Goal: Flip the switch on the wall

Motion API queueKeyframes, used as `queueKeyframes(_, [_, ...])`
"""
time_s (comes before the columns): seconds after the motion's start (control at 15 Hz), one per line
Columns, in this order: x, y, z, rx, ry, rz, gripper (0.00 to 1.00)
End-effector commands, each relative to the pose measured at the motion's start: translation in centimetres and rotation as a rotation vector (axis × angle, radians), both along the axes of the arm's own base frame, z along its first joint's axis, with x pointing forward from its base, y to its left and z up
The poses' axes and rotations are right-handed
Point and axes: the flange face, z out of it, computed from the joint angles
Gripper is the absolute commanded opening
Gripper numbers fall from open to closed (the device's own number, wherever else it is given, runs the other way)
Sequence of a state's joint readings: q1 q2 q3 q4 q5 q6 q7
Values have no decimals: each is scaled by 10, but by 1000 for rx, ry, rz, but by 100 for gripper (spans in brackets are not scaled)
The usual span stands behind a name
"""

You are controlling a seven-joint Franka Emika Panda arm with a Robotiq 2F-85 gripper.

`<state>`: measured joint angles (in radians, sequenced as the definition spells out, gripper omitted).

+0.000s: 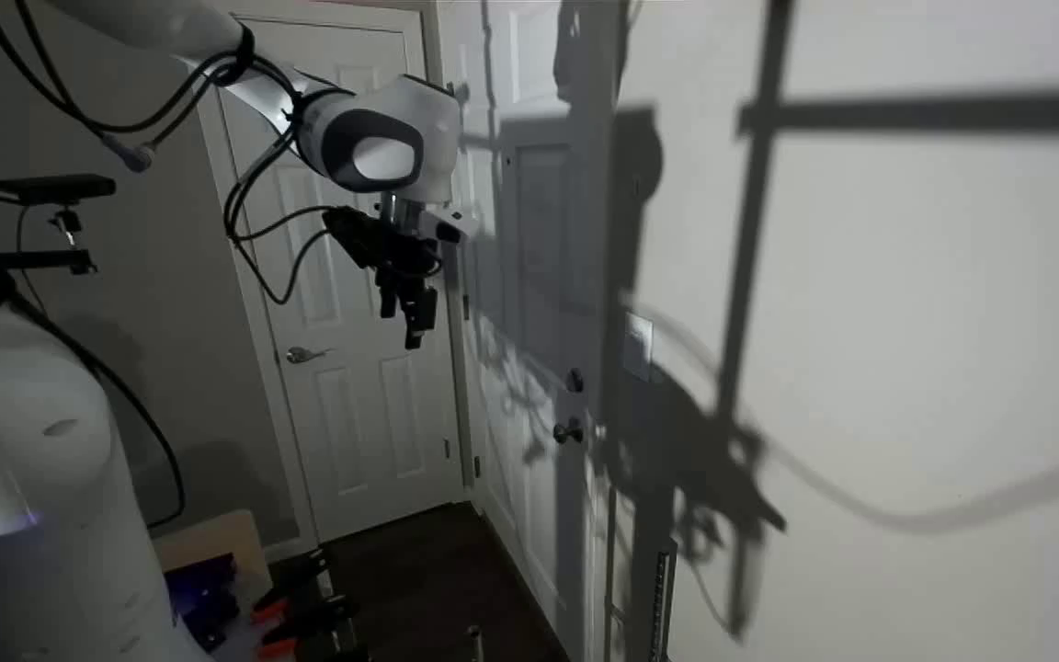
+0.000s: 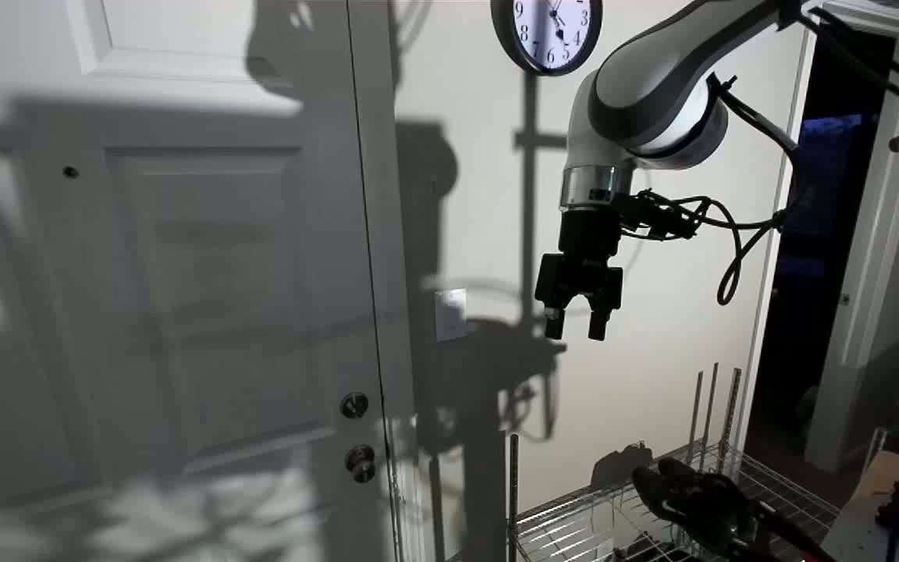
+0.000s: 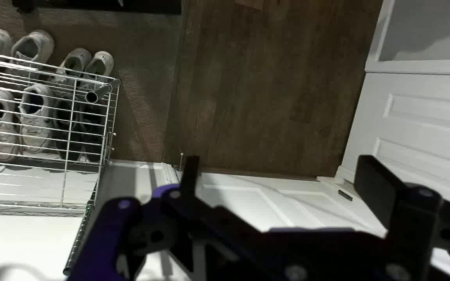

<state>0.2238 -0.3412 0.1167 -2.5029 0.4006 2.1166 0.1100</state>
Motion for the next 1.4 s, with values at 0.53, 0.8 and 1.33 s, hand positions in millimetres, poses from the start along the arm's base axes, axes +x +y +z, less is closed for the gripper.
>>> queueKeyframes(0.53, [0, 0, 0, 0, 1, 0, 100])
queueKeyframes(0.8, [1, -1, -1, 5, 0, 0, 100])
queueKeyframes(1.33, [14, -6, -15, 2, 14, -21, 100])
